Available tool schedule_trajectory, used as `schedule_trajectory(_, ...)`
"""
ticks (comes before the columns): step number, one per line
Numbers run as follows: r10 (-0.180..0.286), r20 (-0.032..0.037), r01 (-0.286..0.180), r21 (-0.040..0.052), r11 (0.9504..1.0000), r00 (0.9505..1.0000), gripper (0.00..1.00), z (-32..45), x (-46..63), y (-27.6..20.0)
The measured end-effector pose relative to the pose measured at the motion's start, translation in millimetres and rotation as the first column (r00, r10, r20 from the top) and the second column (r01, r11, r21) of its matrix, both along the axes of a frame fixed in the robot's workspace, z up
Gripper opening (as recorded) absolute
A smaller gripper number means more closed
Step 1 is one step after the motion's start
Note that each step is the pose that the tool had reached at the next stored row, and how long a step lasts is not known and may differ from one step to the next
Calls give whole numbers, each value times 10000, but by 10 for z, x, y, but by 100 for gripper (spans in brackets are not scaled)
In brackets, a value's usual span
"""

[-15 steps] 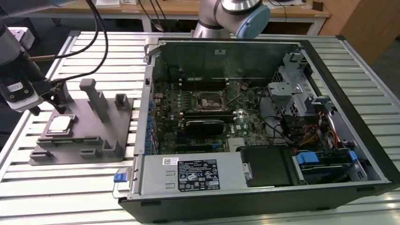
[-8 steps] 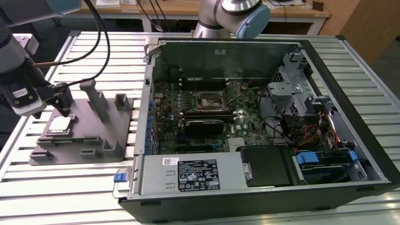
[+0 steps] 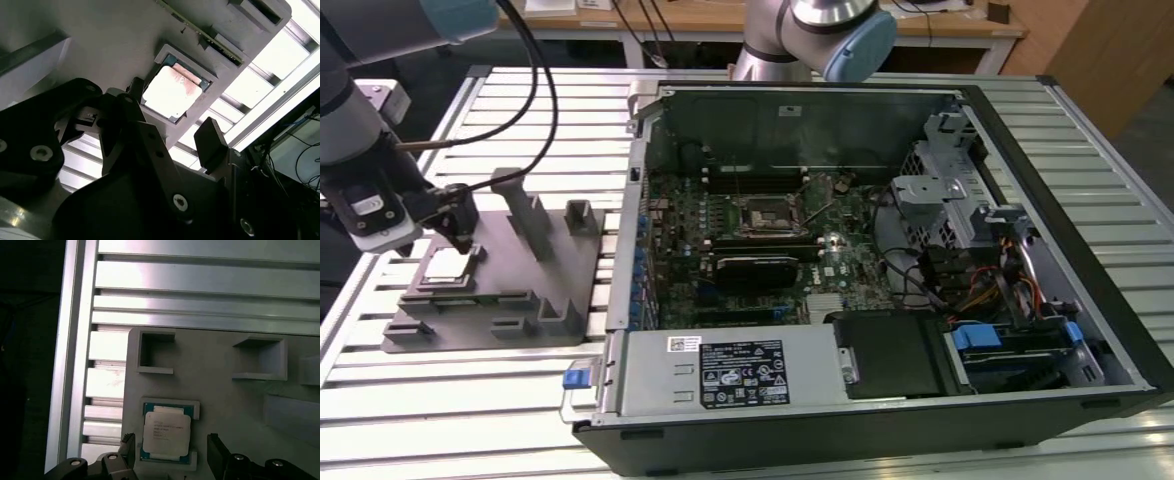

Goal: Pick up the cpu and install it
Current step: 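Pick up the cpu and move it towards the insertion slot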

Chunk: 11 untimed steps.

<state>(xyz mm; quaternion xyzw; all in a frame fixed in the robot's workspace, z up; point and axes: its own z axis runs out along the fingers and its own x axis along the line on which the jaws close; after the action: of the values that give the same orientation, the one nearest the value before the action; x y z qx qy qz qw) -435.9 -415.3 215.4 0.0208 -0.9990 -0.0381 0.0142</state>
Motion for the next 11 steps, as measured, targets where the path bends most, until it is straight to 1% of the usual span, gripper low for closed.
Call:
schedule_trajectory(6,-29,-39,29,-8,10000,10000,68,-64,0,5)
schedule_trajectory(11,-134,-48,133,-9,9999,9999,68,-115,-1,28)
